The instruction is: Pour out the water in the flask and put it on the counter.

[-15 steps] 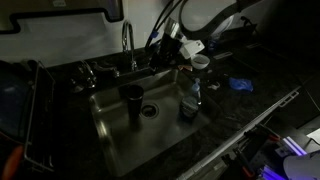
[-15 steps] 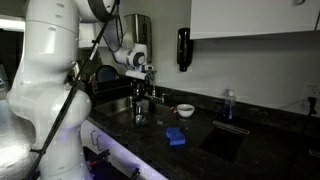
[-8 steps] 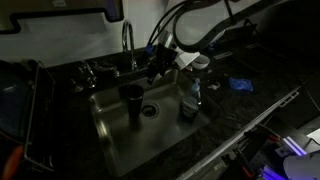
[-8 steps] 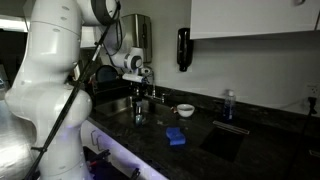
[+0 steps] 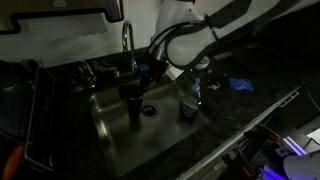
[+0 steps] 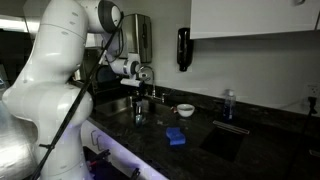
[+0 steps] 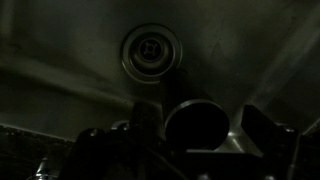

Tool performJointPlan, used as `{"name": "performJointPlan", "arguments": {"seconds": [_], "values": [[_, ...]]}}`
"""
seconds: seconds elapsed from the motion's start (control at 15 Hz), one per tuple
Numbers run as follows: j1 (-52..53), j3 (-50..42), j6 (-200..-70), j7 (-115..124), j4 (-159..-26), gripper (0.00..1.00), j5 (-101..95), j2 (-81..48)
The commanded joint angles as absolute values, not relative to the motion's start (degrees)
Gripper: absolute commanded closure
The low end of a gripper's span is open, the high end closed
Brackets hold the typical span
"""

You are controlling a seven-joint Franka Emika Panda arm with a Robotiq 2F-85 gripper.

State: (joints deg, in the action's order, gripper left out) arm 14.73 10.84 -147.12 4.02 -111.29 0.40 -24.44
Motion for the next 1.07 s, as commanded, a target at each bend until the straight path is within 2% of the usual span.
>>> {"name": "performJointPlan", "arguments": {"seconds": [0.0, 1.0], "values": [[17.2, 8.6, -149.9, 8.8, -108.0, 0.00, -2.1, -28.2], [23.4, 2.3, -148.9, 17.8, -97.1, 0.00, -8.6, -38.1]]}}
